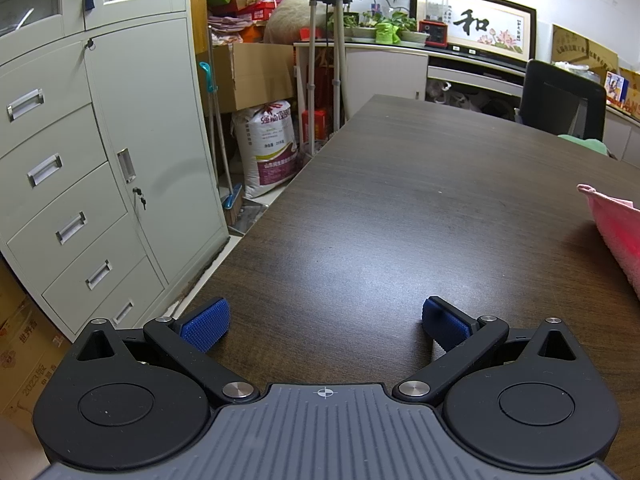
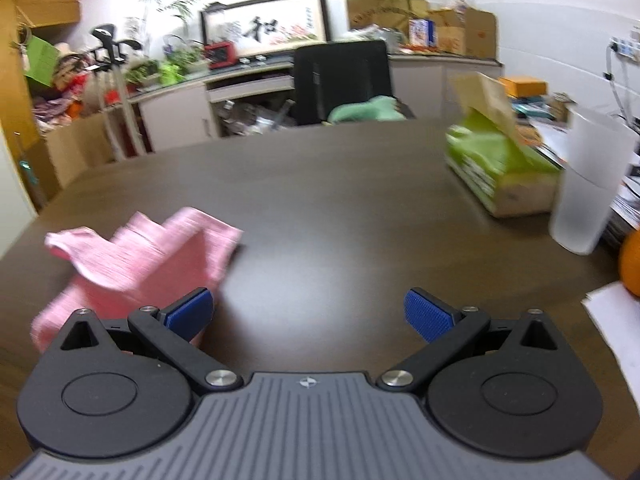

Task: Fold towel
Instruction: 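Lower the right tool onto the pink towel edge and close it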

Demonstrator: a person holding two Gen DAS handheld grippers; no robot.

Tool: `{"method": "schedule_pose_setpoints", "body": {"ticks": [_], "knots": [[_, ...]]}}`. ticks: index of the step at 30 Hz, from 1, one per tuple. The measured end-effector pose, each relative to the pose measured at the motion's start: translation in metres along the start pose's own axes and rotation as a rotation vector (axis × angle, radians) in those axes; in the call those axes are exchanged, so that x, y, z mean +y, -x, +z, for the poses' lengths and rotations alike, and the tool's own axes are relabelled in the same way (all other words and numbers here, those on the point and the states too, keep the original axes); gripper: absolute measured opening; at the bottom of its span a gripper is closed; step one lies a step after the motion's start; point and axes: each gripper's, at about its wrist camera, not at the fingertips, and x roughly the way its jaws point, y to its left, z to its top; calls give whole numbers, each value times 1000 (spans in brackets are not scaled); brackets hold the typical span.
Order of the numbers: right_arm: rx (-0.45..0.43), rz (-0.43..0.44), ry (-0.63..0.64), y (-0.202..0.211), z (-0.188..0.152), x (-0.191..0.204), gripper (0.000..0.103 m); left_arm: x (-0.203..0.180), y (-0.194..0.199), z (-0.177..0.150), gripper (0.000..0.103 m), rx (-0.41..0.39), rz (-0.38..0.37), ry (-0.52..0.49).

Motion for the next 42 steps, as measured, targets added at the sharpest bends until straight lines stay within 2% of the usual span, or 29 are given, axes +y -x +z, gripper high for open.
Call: {"method": "schedule_pose_setpoints", "body": {"ticks": [10,15,21,28,30,33,34,37,42], "knots": [[-86,119,39,-11,22,42,103,-1,0,0,103,0,-1,0],[-93,108,73,-16,20,43,103,0,0,0,103,0,-1,0],[-75,115,54,-29,13,40,103,0,0,0,103,0,-1,0],[-127,120,102,-32,3,47,102,-1,1,0,103,0,-5,-4],[-132,118,105,-34,1,48,98,-1,1,-1,103,0,-7,-5],[-113,118,84,-39,1,45,86,-1,1,-1,103,0,-10,-8],[-106,121,78,-40,1,44,79,-1,0,-1,103,0,-10,-8],[-78,139,52,-45,1,40,48,-1,0,-1,103,0,-11,-9],[-76,142,33,-45,0,37,30,-1,1,-1,103,-1,-11,-10]]}}
